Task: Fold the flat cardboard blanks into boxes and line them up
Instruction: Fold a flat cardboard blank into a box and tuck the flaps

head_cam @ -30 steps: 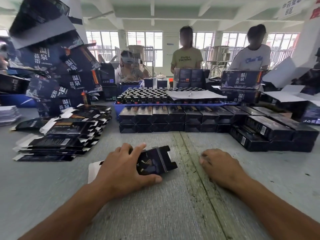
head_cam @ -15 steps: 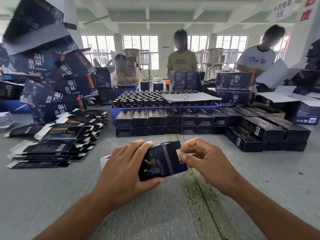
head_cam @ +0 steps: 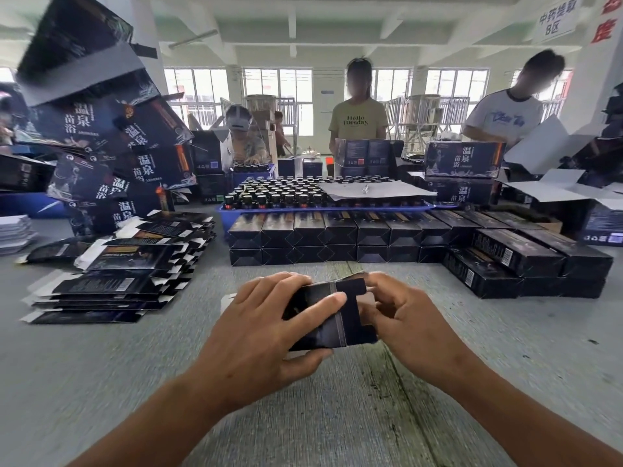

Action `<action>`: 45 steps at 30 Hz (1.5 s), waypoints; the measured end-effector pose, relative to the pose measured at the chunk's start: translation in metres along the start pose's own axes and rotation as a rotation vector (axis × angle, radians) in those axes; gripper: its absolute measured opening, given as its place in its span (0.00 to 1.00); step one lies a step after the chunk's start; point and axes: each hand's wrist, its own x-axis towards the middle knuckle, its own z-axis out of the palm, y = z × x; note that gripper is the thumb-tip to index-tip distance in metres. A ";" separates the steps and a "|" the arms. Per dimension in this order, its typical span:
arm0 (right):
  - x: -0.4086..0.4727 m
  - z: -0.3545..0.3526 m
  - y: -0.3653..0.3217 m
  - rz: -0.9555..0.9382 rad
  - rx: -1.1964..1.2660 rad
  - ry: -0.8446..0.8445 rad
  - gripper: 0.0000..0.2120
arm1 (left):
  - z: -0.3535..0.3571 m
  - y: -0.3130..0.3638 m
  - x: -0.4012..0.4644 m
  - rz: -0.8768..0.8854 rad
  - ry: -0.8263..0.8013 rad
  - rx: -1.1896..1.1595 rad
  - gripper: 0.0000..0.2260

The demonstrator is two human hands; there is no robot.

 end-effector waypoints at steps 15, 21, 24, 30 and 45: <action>-0.007 0.012 -0.005 -0.136 -0.263 0.127 0.20 | -0.002 0.004 -0.002 -0.092 -0.037 -0.078 0.29; -0.008 0.015 -0.007 -0.139 -0.252 0.187 0.27 | -0.002 0.005 -0.002 -0.115 -0.045 -0.078 0.28; -0.009 0.016 -0.008 -0.213 -0.344 0.185 0.20 | -0.001 0.006 -0.003 -0.124 -0.049 -0.060 0.28; -0.009 0.014 -0.009 -0.293 -0.407 0.200 0.13 | 0.000 0.007 -0.005 -0.151 -0.042 -0.121 0.29; -0.011 0.014 -0.009 -0.126 -0.405 -0.007 0.29 | 0.000 0.002 -0.005 -0.175 -0.068 -0.152 0.28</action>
